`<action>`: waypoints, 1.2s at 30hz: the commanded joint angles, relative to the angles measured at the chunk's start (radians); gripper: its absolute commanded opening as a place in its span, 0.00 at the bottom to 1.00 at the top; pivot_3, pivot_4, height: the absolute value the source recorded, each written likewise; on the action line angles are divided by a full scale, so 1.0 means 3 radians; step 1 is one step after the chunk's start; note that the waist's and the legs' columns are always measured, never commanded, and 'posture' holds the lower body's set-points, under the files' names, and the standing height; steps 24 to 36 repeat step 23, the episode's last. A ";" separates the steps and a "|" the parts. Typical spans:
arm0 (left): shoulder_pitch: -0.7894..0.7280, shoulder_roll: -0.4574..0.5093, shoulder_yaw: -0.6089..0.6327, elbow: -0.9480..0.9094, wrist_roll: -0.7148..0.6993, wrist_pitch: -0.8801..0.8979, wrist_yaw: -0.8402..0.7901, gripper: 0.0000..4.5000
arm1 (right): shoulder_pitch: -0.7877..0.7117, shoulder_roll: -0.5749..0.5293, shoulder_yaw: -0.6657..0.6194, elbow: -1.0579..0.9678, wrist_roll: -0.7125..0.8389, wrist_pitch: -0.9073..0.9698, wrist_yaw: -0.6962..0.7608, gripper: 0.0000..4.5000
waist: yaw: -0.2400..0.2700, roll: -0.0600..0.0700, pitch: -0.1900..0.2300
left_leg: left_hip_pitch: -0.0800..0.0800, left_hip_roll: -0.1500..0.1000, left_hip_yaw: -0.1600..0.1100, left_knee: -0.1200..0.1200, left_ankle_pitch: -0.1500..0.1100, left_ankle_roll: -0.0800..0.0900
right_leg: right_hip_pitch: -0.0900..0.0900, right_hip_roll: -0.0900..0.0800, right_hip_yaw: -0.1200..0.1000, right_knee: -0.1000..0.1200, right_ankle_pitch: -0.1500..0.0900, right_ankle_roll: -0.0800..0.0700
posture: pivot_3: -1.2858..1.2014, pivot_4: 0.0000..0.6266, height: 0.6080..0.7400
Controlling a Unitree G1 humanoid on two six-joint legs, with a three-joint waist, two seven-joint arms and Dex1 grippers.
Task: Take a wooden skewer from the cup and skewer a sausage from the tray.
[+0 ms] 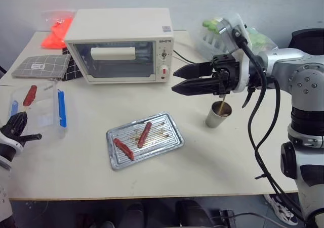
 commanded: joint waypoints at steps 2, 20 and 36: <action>-0.0081 0.0136 0.0060 0.0043 0.0019 -0.0102 -0.0036 0.34 | 0.0008 -0.0046 -0.0164 -0.0174 0.0107 0.0013 -0.0086 1.00 | -0.0002 0.0000 0.0000 | -0.0002 0.0000 0.0000 0.0000 0.0000 0.0000 | 0.0000 -0.0001 0.0000 0.0001 0.0000 0.0000 | 0.52 0.24 1.00; 0.1646 0.0706 0.2645 0.0164 -0.1110 0.0498 -0.1406 0.59 | 0.0162 -0.0324 -0.0017 -0.0095 -0.0066 -0.0394 0.0256 1.00 | -0.0005 0.0012 0.0008 | 0.0004 0.0004 0.0002 -0.0014 -0.0002 -0.0002 | 0.0003 -0.0002 0.0000 -0.0027 -0.0001 -0.0007 | 0.52 0.24 1.00; 0.1644 0.0735 0.2667 0.0254 -0.1122 0.0422 -0.1416 0.59 | 0.0131 -0.0270 0.0004 -0.0039 -0.0094 -0.0438 0.0260 1.00 | 0.0009 0.0012 0.0008 | 0.0005 0.0003 -0.0001 -0.0014 -0.0002 0.0000 | 0.0008 -0.0005 -0.0002 -0.0028 0.0000 -0.0008 | 0.52 0.24 1.00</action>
